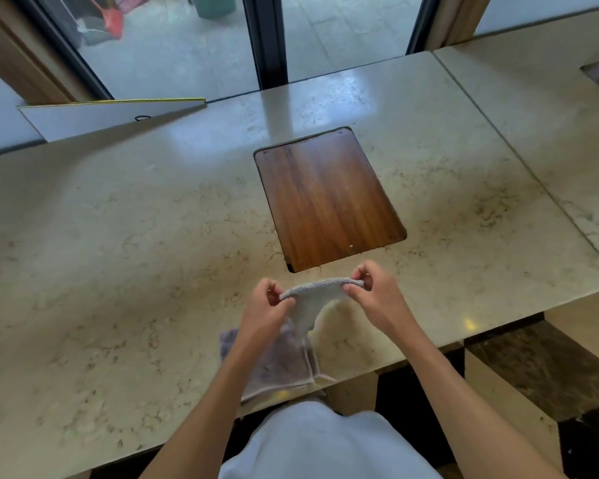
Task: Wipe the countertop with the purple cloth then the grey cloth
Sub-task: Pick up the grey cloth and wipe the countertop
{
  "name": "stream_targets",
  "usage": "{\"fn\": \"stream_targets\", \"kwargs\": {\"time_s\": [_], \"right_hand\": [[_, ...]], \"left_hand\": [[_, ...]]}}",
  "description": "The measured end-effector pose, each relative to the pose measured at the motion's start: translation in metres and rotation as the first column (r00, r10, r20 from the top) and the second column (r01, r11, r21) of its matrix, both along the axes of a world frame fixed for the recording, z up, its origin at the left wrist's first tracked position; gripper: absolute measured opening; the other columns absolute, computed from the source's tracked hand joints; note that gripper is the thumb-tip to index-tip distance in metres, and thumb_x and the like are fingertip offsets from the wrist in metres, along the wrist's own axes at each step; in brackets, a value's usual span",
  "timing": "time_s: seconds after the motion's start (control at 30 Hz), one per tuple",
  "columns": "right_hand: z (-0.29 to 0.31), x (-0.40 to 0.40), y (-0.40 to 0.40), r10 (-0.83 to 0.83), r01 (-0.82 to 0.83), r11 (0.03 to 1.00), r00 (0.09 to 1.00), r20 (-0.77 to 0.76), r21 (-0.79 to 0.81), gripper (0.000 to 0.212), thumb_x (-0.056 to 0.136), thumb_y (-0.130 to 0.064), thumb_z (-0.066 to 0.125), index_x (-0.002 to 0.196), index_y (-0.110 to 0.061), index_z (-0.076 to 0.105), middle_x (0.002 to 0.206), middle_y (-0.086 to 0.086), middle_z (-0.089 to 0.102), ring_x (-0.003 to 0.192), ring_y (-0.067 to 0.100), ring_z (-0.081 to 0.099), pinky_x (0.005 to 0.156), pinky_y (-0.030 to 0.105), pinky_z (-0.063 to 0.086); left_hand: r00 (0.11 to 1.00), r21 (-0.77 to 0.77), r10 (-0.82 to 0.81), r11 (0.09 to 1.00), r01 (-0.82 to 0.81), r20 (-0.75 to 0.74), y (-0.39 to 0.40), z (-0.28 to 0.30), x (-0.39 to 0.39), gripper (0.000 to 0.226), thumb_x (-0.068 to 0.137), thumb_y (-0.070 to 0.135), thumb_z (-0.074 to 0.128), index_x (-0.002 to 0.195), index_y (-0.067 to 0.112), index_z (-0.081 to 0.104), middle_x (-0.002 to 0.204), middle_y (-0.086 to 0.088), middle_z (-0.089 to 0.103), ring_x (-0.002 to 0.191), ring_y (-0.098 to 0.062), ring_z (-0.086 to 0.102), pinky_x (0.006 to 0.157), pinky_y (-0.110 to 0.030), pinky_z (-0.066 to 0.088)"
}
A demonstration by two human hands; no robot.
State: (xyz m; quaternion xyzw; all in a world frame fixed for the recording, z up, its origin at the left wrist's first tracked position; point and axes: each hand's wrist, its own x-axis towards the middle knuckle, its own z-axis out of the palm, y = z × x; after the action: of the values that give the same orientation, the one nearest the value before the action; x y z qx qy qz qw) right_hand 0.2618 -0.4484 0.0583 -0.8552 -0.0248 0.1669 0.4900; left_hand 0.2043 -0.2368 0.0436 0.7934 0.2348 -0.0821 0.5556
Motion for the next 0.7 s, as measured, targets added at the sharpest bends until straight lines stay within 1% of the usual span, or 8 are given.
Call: {"fn": "stream_targets", "kwargs": {"time_s": [0.07, 0.13, 0.27, 0.33, 0.43, 0.53, 0.6, 0.7], "right_hand": [[0.011, -0.002, 0.022, 0.034, -0.035, 0.994, 0.999, 0.018, 0.1, 0.005, 0.097, -0.014, 0.068, 0.101, -0.017, 0.065, 0.093, -0.001, 0.069, 0.088, 0.009, 0.066, 0.069, 0.014, 0.053], [0.016, -0.005, 0.048, 0.079, -0.079, 0.985, 0.997, 0.006, 0.156, 0.009, 0.098, -0.018, 0.067, 0.107, -0.016, 0.071, 0.098, -0.002, 0.071, 0.094, 0.008, 0.067, 0.072, 0.012, 0.053], [0.018, -0.015, 0.11, 0.135, -0.122, 0.961, 0.99, -0.036, 0.25, 0.014, 0.1, -0.023, 0.065, 0.096, -0.011, 0.069, 0.086, 0.003, 0.067, 0.081, 0.008, 0.062, 0.069, 0.022, 0.052], [0.012, -0.026, 0.142, 0.165, -0.148, 0.96, 0.985, -0.054, 0.238, 0.019, 0.102, -0.022, 0.062, 0.094, -0.005, 0.064, 0.081, 0.003, 0.059, 0.075, 0.008, 0.055, 0.067, 0.025, 0.047], [-0.002, -0.043, 0.191, 0.208, -0.178, 0.961, 0.97, -0.124, 0.211, 0.019, 0.103, -0.02, 0.06, 0.093, -0.005, 0.062, 0.079, -0.001, 0.056, 0.072, 0.01, 0.052, 0.067, 0.029, 0.045], [-0.014, -0.057, 0.234, 0.207, -0.182, 0.974, 0.958, -0.199, 0.137, 0.014, 0.1, -0.017, 0.062, 0.096, -0.005, 0.066, 0.082, -0.002, 0.061, 0.074, 0.008, 0.055, 0.067, 0.021, 0.045], [-0.022, -0.064, 0.258, 0.147, -0.115, 0.985, 0.952, -0.268, 0.131, 0.006, 0.097, -0.008, 0.063, 0.095, -0.008, 0.068, 0.081, -0.001, 0.064, 0.074, 0.01, 0.056, 0.061, 0.016, 0.043], [-0.028, -0.069, 0.285, 0.075, -0.041, 0.994, 0.93, -0.359, 0.1, 0.023, 0.091, 0.007, 0.058, 0.09, -0.014, 0.068, 0.077, 0.001, 0.065, 0.064, 0.009, 0.055, 0.048, 0.013, 0.039]], "left_hand": [[0.993, -0.121, 0.103, 0.988, -0.096, 0.054, 0.02, 0.011, -0.013, 0.016, 0.091, 0.003, 0.07, 0.097, 0.013, 0.057, 0.085, -0.007, 0.067, 0.075, -0.017, 0.066, 0.063, -0.021, 0.054], [0.978, -0.256, 0.202, 0.95, -0.18, 0.061, 0.043, 0.018, -0.03, 0.022, 0.091, 0.008, 0.073, 0.112, 0.013, 0.065, 0.095, -0.008, 0.074, 0.083, -0.018, 0.072, 0.07, -0.029, 0.058], [0.933, -0.376, 0.36, 0.867, -0.327, 0.02, 0.092, 0.023, -0.064, 0.013, 0.092, 0.012, 0.072, 0.101, 0.002, 0.072, 0.084, -0.008, 0.072, 0.076, -0.022, 0.067, 0.062, -0.032, 0.055], [0.903, -0.373, 0.429, 0.836, -0.402, -0.01, 0.116, 0.022, -0.08, 0.013, 0.096, 0.008, 0.066, 0.101, -0.004, 0.067, 0.082, -0.011, 0.071, 0.074, -0.025, 0.067, 0.059, -0.034, 0.056], [0.879, -0.361, 0.474, 0.813, -0.457, -0.046, 0.154, 0.017, -0.102, 0.012, 0.099, 0.008, 0.062, 0.101, -0.003, 0.065, 0.084, -0.013, 0.073, 0.073, -0.023, 0.07, 0.059, -0.037, 0.058], [0.867, -0.335, 0.486, 0.804, -0.492, -0.106, 0.194, 0.009, -0.119, 0.009, 0.1, 0.009, 0.06, 0.099, 0.001, 0.065, 0.079, -0.009, 0.074, 0.069, -0.018, 0.071, 0.056, -0.031, 0.056], [0.871, -0.296, 0.47, 0.82, -0.491, -0.143, 0.219, 0.001, -0.126, 0.008, 0.1, 0.009, 0.06, 0.095, 0.005, 0.065, 0.069, 0.0, 0.072, 0.06, -0.012, 0.067, 0.051, -0.026, 0.053], [0.901, -0.244, 0.397, 0.869, -0.43, -0.173, 0.249, -0.012, -0.127, 0.012, 0.1, 0.009, 0.059, 0.089, 0.007, 0.063, 0.059, 0.005, 0.065, 0.053, -0.01, 0.058, 0.046, -0.025, 0.046]]}}
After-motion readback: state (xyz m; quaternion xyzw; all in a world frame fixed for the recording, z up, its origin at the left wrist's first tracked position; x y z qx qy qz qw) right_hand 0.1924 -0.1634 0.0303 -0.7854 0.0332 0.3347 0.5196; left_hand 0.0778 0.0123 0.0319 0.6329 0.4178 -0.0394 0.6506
